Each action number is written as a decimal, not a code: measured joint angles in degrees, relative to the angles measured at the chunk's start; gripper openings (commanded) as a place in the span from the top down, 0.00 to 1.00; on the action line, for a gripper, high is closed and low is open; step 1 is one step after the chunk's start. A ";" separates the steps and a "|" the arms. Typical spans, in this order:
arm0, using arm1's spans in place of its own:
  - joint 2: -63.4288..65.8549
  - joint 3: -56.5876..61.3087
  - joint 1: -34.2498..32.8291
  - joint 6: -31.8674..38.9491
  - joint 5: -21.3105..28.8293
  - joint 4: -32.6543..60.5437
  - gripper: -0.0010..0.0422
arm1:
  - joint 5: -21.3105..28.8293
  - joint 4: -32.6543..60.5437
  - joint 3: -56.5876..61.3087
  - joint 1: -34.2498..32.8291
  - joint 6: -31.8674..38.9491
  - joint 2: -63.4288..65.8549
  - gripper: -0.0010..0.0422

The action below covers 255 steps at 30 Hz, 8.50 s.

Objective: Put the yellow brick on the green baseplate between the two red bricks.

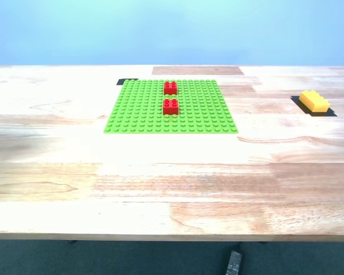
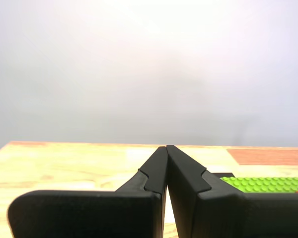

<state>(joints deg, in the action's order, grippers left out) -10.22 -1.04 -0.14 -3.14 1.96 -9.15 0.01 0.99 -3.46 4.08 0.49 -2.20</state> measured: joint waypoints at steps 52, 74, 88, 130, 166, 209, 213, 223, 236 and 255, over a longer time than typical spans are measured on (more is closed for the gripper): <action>-29.94 -44.37 -0.02 24.15 25.14 55.01 0.98 | -0.35 49.42 -54.99 -1.18 -5.05 -59.98 0.77; -29.05 -44.33 -0.02 23.96 25.46 55.23 0.98 | -6.19 48.33 -62.45 -6.36 -8.26 -88.56 0.45; -29.07 -44.33 -0.02 24.09 25.46 55.08 0.98 | -6.10 43.23 -61.75 -5.22 -8.26 -98.23 0.45; -28.50 -44.30 -0.02 24.04 25.46 55.47 0.98 | -10.84 42.73 -66.55 0.87 -16.81 -95.06 0.91; -28.20 -44.28 -0.04 23.34 25.44 55.36 0.98 | -4.04 62.01 -108.67 38.29 -48.83 -125.50 0.91; -28.37 -44.28 -0.04 23.67 25.44 55.21 0.98 | -5.66 55.82 -108.65 37.53 -48.74 -133.28 0.62; -28.37 -44.28 -0.04 24.37 25.44 55.21 0.98 | -5.81 55.34 -108.61 37.48 -48.15 -133.28 0.53; -28.39 -44.28 -0.04 24.48 25.42 55.19 0.98 | -5.77 54.97 -108.59 37.88 -47.41 -132.93 0.45; -28.39 -44.28 -0.04 24.57 25.42 55.06 0.98 | -5.44 54.27 -108.59 37.53 -47.50 -127.93 0.45; -28.37 -44.28 -0.09 24.57 25.42 55.12 0.98 | -7.39 55.87 -108.52 37.44 -43.76 -127.84 0.96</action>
<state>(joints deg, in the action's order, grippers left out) -38.59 -45.32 -0.23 21.43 27.38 45.98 -7.38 56.86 -111.98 41.52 -43.27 -130.04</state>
